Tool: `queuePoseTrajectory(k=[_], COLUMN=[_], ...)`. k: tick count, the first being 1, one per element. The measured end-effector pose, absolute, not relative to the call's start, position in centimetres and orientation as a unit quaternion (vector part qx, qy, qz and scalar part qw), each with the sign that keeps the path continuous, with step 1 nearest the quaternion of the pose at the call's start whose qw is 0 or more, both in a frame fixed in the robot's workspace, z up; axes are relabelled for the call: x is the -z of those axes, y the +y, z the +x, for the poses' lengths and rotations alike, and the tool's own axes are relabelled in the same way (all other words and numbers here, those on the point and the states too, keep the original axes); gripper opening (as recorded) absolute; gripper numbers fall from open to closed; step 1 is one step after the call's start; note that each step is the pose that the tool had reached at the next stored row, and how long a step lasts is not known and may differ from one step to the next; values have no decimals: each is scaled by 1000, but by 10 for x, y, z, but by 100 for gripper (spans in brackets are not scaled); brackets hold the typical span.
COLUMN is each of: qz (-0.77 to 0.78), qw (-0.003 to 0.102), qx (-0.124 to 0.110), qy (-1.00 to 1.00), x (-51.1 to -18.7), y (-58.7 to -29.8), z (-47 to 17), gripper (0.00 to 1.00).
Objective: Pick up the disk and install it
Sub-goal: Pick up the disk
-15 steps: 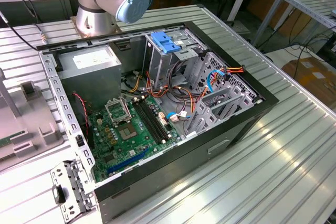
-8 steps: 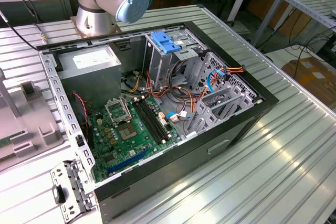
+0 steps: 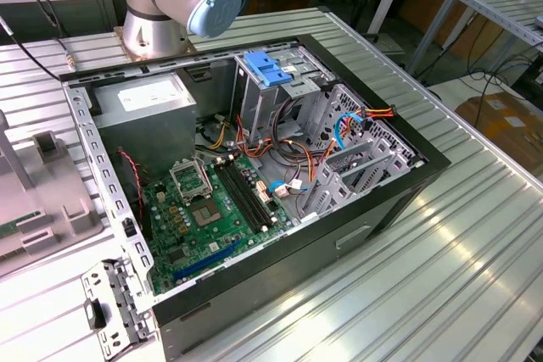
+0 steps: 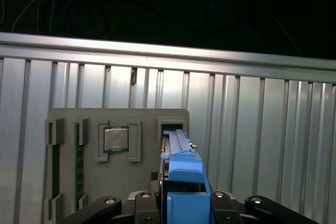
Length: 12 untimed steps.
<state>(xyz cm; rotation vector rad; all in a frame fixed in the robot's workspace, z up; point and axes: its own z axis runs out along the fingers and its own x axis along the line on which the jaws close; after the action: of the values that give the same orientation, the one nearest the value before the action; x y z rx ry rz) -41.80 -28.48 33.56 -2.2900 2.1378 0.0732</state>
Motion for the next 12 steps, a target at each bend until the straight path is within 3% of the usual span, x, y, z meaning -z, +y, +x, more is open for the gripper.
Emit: queuePoseTrajectory(k=[12], qz=[-731], qw=[4], qx=[-23], qy=[682], x=[-339], y=[-285], z=[-418], gripper=[37])
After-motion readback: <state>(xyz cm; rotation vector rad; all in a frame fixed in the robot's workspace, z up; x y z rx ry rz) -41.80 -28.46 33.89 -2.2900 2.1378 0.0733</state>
